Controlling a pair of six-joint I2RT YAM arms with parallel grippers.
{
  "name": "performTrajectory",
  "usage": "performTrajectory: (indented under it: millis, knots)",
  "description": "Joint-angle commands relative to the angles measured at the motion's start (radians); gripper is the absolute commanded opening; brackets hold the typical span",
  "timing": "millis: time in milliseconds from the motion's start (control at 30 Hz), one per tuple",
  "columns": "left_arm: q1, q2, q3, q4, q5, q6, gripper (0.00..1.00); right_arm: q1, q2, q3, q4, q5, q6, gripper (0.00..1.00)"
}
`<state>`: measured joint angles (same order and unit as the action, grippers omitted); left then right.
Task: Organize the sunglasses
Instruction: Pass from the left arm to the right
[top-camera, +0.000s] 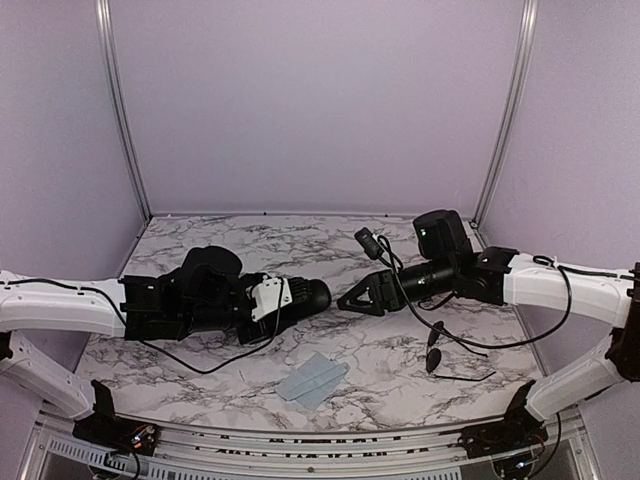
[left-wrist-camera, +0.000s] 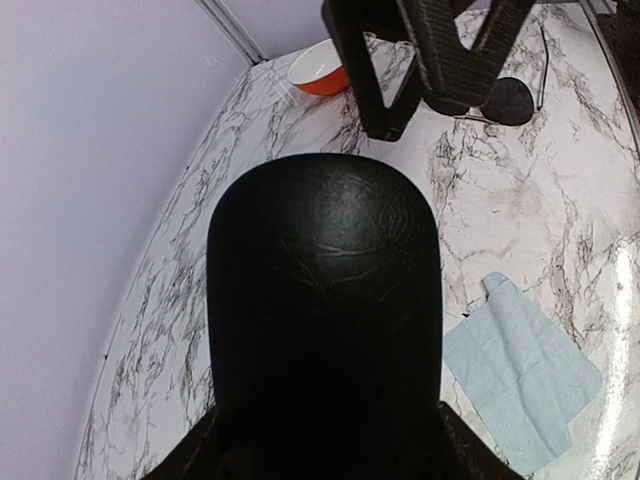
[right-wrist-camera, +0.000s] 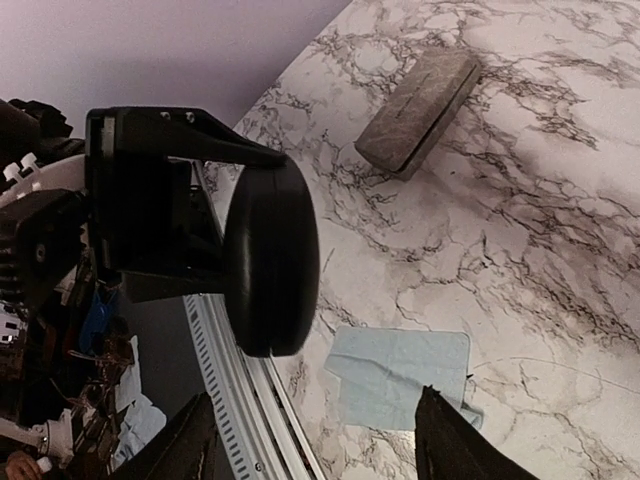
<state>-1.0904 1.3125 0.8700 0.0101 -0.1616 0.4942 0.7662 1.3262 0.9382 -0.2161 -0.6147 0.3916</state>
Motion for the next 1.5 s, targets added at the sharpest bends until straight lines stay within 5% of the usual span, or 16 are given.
performTrajectory:
  millis: [0, 500, 767, 967, 1033, 1167, 1333, 1467]
  knots:
    - [-0.022, 0.039, 0.033, 0.087, 0.027, 0.144, 0.33, 0.043, 0.036, 0.045, 0.089, -0.079, 0.053, 0.66]
    - [-0.088, 0.082, 0.038, 0.142, -0.041, 0.237, 0.33, 0.13, 0.155, 0.086, 0.148, -0.032, 0.087, 0.57]
    - [-0.096, 0.092, 0.03, 0.157, -0.065, 0.237, 0.35, 0.133, 0.162, 0.067, 0.143, -0.01, 0.059, 0.25]
    - [-0.097, 0.087, 0.011, 0.192, -0.112, 0.2, 0.6, 0.125, 0.12, 0.067, 0.136, 0.024, 0.03, 0.19]
    - [-0.096, 0.084, 0.018, 0.202, -0.168, 0.162, 0.63, 0.113, 0.098, 0.066, 0.128, 0.062, 0.01, 0.19]
    - [-0.089, 0.063, 0.028, 0.229, -0.264, 0.057, 0.96, 0.082, 0.06, 0.069, 0.09, 0.201, -0.035, 0.19]
    - [-0.046, 0.012, 0.06, 0.24, -0.421, -0.278, 0.99, 0.011, -0.002, 0.051, 0.125, 0.421, -0.078, 0.18]
    - [0.082, -0.032, 0.107, 0.164, -0.228, -0.592, 0.99, 0.014, -0.043, 0.029, 0.226, 0.602, -0.109, 0.18]
